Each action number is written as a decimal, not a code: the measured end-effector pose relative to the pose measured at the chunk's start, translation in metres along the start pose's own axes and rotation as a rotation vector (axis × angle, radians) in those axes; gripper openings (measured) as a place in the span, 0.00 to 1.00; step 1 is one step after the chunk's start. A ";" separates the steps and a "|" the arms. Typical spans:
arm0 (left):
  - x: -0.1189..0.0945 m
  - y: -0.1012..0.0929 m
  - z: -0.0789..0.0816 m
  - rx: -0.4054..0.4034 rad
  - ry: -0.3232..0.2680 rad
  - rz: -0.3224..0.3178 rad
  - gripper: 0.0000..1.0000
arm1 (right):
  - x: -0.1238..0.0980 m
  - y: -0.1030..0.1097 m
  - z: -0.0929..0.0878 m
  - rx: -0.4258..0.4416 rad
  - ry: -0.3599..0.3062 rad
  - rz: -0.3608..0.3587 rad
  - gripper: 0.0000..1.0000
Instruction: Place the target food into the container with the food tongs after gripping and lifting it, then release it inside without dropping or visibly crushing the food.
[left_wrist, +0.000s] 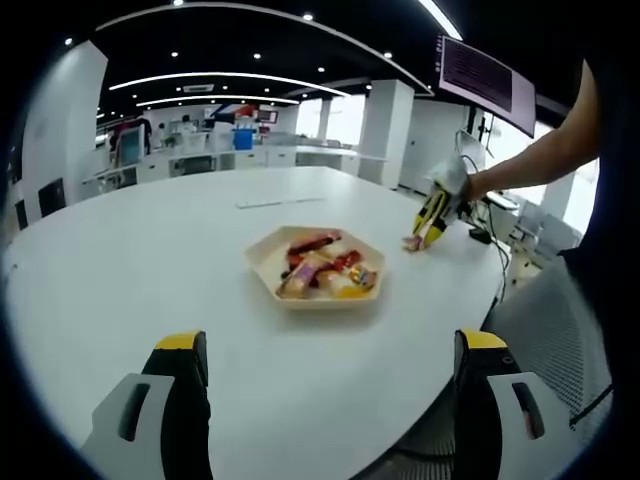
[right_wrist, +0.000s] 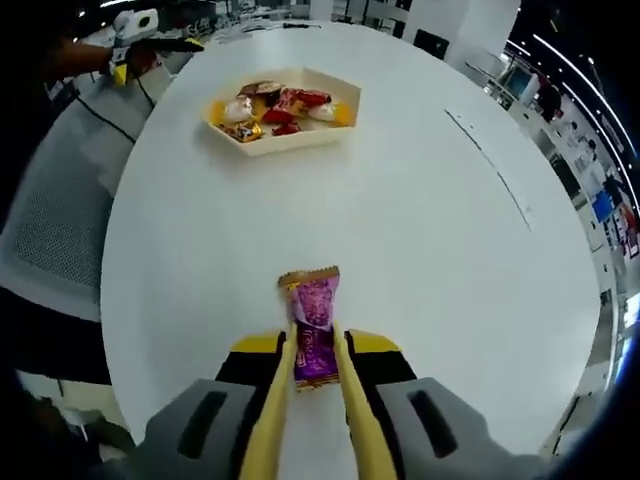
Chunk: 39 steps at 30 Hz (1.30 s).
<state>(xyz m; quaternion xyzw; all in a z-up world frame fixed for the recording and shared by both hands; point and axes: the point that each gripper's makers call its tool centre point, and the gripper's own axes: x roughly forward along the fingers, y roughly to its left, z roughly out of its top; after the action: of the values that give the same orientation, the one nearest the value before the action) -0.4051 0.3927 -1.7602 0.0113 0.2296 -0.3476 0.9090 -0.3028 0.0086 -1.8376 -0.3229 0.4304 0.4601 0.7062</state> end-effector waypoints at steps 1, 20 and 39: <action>0.000 0.000 0.000 0.000 0.000 0.001 0.99 | 0.000 0.000 0.002 0.008 -0.013 0.001 0.20; 0.000 0.002 0.000 0.017 -0.001 0.011 0.99 | -0.004 0.000 0.009 0.112 -0.032 0.002 0.21; -0.001 0.001 0.002 0.028 -0.007 0.007 1.00 | -0.047 -0.028 0.037 0.139 -0.055 -0.047 0.21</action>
<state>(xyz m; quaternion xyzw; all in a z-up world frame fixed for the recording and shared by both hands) -0.4044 0.3938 -1.7582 0.0236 0.2215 -0.3477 0.9108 -0.2748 0.0125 -1.7783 -0.2704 0.4340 0.4211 0.7491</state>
